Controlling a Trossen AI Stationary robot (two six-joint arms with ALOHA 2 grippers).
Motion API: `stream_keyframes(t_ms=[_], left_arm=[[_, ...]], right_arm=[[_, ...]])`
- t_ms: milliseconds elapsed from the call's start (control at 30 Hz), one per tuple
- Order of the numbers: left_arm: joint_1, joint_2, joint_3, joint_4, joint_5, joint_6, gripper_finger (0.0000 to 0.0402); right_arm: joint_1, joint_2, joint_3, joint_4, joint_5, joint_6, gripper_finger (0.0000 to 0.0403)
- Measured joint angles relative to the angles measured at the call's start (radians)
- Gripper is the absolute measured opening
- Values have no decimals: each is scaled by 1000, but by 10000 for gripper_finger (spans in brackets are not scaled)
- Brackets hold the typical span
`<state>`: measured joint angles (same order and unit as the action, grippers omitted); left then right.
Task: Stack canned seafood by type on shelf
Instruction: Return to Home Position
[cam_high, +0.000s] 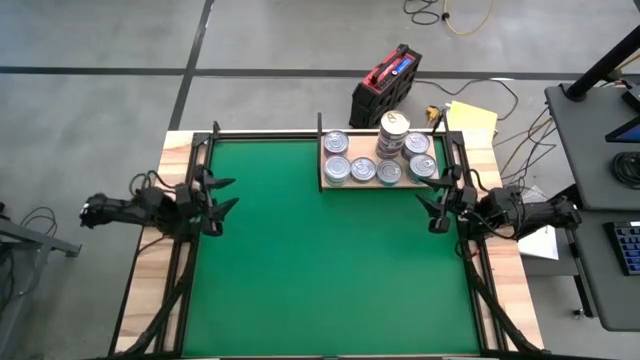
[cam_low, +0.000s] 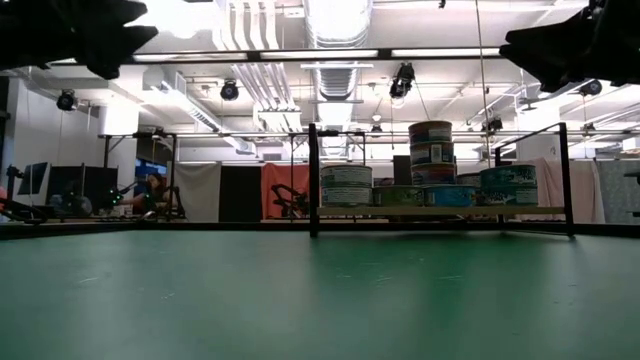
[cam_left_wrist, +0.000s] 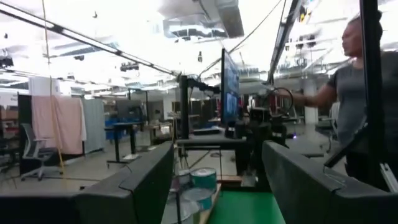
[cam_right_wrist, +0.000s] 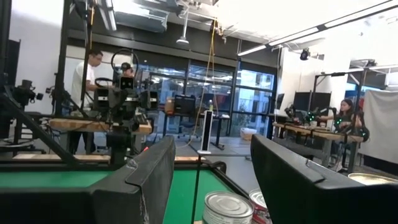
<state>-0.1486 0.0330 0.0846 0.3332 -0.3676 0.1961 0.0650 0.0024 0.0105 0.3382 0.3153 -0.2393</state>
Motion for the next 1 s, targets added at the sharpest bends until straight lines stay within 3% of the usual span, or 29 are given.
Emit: stream_keyframes(t_ms=[167, 367, 1000], left_arm=[[0, -27, 20, -149, 5, -21, 230], [0, -34, -75, -93, 10, -67, 230], [0, 7, -69, -176, 11, -74, 230]], right_arm=[[0, 0, 0, -9, 1, -12, 201], [0, 5, 0, -19, 0, -26, 201], [0, 7, 0, -23, 0, -22, 201]])
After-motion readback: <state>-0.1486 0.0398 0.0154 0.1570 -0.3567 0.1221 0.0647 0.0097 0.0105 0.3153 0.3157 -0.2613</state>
